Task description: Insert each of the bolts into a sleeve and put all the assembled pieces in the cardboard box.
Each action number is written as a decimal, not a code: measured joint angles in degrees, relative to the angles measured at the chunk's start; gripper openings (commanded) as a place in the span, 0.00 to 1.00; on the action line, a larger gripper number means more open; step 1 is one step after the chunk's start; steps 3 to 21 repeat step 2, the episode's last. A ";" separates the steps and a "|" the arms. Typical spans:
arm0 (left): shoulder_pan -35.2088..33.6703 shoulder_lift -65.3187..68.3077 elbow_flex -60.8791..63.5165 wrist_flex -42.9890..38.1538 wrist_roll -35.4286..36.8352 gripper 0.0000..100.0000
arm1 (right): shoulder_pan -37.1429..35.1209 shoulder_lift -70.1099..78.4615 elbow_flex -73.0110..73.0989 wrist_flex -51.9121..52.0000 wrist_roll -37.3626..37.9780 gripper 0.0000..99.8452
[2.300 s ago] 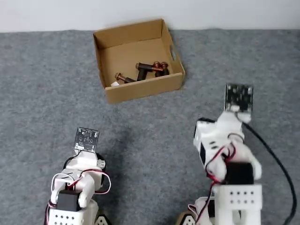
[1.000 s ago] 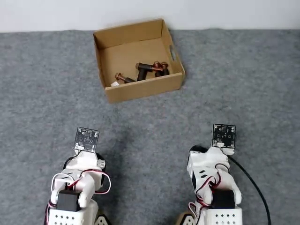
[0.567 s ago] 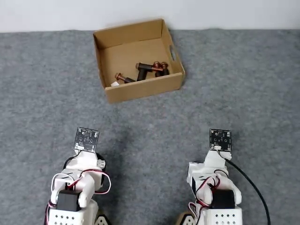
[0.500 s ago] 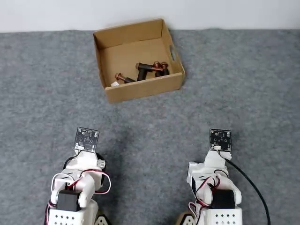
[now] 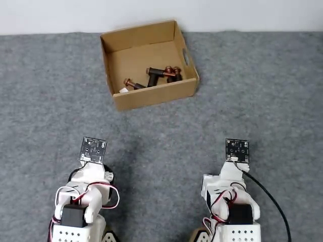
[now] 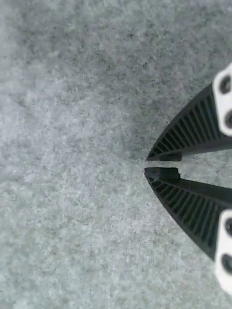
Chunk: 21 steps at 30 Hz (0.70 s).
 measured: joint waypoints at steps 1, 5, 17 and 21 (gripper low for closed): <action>0.00 0.00 0.00 0.00 0.00 0.01 | 0.00 0.00 0.00 0.00 0.00 0.01; 0.00 0.00 0.00 0.00 0.00 0.01 | 0.00 0.00 0.00 0.00 0.00 0.01; 0.00 0.00 0.00 0.00 0.00 0.01 | 0.00 0.00 0.00 0.00 0.00 0.01; 0.00 0.00 0.00 0.00 0.00 0.01 | 0.00 0.00 0.00 0.00 0.00 0.01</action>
